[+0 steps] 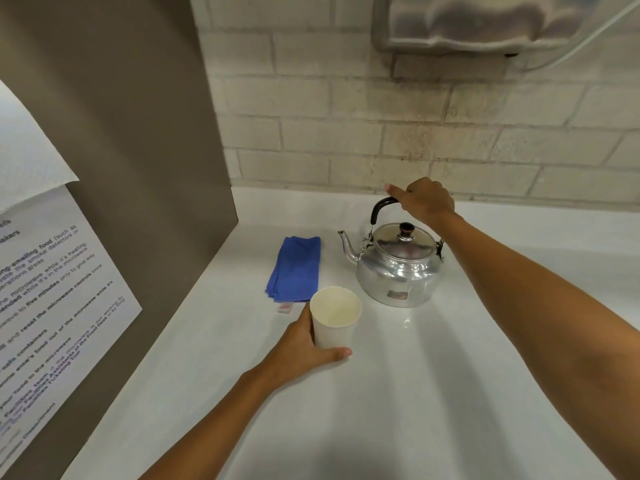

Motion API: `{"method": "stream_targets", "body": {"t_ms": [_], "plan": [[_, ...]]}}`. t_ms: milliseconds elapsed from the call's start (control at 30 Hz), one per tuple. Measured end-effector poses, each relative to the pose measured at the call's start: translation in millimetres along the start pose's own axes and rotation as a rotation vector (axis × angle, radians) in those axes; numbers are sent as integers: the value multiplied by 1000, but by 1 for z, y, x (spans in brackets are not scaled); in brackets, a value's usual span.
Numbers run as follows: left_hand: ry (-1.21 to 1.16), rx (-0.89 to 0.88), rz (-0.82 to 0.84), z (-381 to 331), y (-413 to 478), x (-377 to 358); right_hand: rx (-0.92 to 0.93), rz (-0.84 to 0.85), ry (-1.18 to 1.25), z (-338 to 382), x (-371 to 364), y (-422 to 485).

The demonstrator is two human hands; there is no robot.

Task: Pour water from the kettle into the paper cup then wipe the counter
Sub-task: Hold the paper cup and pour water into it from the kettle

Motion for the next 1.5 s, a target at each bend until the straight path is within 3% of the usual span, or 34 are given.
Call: {"method": "stream_targets", "body": {"t_ms": [167,367,667,1033,1500], "plan": [[16,-37,-94,1,7,2,-60,-18,-2,3,5,-9],[-10,-22,-87,9,14,-2,-42,-116,-34,4,21,-18],[3,-31,-45,11,14,-4,234,-216,-89,32,74,-38],[-11,-33,-47,9,13,-6,599,-184,-424,74,75,-85],[-3,-45,-48,11,14,-5,801,-201,-628,103,56,-107]]}}
Point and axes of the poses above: each hand's wrist, its own y-axis towards the middle knuckle, its own x-axis out of the back of the hand, z = x × y, the point moved 3 cm from there along y, towards the middle knuckle
